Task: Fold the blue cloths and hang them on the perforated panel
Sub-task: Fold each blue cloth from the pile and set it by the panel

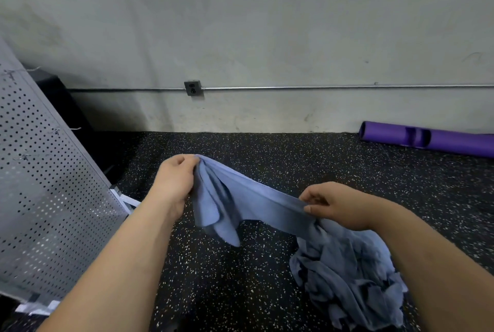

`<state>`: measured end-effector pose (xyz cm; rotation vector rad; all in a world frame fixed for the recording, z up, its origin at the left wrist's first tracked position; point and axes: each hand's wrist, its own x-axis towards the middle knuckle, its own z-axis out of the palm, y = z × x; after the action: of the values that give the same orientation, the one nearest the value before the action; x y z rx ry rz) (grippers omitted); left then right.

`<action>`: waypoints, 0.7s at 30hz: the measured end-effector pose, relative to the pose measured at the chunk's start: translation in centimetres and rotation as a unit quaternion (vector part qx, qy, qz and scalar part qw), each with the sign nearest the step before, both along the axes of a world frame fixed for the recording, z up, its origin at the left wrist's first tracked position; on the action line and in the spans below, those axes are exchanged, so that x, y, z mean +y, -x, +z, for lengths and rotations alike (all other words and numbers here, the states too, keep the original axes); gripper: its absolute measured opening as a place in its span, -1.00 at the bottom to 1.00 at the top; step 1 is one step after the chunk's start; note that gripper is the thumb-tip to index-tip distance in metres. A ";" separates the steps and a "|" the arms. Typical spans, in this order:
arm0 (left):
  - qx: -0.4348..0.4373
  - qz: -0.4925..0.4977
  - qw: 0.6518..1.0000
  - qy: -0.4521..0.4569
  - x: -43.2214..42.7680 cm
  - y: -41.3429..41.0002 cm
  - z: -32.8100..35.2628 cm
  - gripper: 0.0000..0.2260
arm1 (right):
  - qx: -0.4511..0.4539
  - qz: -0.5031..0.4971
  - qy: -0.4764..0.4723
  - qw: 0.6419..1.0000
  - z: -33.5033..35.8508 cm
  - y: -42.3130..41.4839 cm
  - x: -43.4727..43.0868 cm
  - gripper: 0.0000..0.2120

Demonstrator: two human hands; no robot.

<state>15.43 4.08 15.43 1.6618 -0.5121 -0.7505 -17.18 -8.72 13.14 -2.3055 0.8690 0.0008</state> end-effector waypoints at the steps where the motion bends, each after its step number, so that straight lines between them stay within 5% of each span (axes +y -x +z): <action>1: 0.006 0.007 1.000 0.007 0.1 -0.2 -0.1 -0.83 | 0.026 0.009 0.023 0.999 -0.2 0.1 -0.1 -0.92; 5: 0.045 0.061 0.997 0.026 0.3 -1.1 0.0 -0.85 | 0.041 -0.047 0.097 0.993 -0.9 1.0 -0.9 -0.76; 13: 0.061 0.195 0.977 0.063 1.1 -2.8 -0.1 -0.78 | -0.028 -0.210 0.123 0.969 -0.3 3.7 -2.0 -0.89; 21: 0.126 0.051 0.989 0.062 -0.3 -0.7 -0.2 -0.94 | -0.302 -0.268 0.001 0.915 1.5 1.8 -0.6 -0.84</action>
<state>16.15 3.78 15.22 1.4405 -0.2867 -0.8230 -18.96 -9.34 14.66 -1.8139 1.1134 -0.8969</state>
